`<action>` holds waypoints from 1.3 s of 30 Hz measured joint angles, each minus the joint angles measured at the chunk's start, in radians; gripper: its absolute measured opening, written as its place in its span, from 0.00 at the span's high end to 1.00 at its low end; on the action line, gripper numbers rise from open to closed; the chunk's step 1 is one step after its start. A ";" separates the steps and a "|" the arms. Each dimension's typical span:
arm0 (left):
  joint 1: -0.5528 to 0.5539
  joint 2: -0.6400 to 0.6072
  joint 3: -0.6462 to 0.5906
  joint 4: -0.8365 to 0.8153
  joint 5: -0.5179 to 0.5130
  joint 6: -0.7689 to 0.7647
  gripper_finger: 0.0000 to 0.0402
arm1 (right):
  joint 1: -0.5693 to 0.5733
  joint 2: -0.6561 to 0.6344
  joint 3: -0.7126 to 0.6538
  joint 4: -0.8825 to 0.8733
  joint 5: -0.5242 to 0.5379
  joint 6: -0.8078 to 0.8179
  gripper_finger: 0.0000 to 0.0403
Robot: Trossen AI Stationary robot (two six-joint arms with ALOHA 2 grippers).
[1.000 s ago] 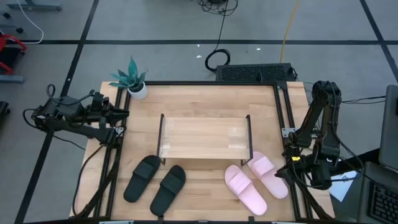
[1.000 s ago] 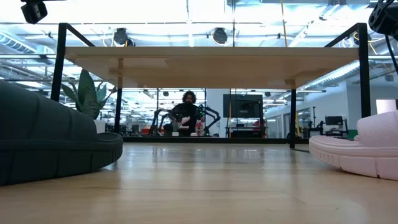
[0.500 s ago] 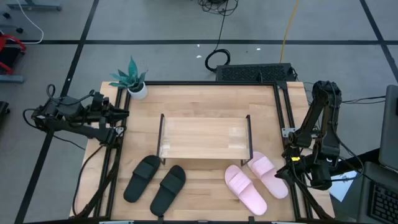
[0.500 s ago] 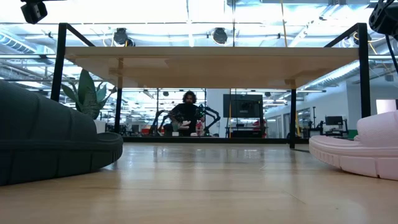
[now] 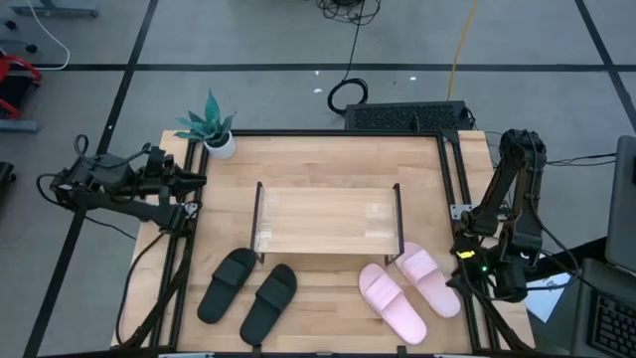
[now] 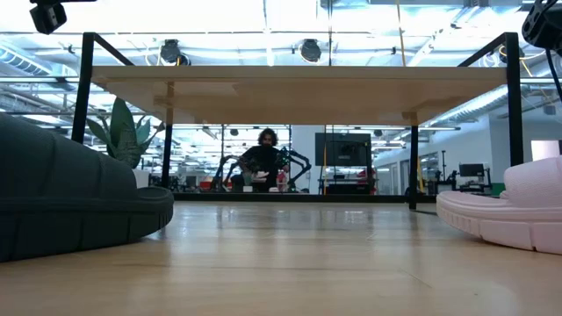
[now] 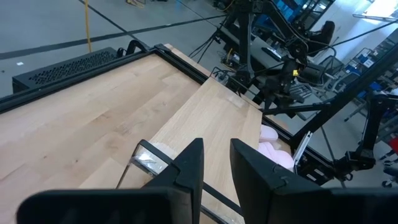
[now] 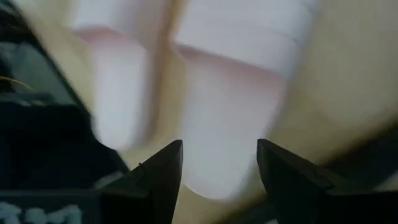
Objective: Pick and place slides into the shelf
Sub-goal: Put the right pink slipper on the shelf
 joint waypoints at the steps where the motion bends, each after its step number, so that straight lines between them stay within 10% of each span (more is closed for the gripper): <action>1: 0.000 0.000 0.000 0.000 0.000 0.000 0.81 | 0.000 0.000 0.000 -0.013 -0.010 -0.001 0.51; 9: 0.000 0.000 0.000 0.000 0.000 0.002 0.81 | 0.000 0.000 -0.030 -0.024 0.048 -0.001 0.51; 21: 0.000 0.000 0.000 0.000 -0.027 -0.006 0.81 | 0.000 0.000 -0.303 0.417 0.055 0.022 0.52; 39: 0.000 0.000 0.000 0.000 -0.027 0.000 0.81 | 0.000 -0.095 -0.312 0.446 0.074 0.027 0.52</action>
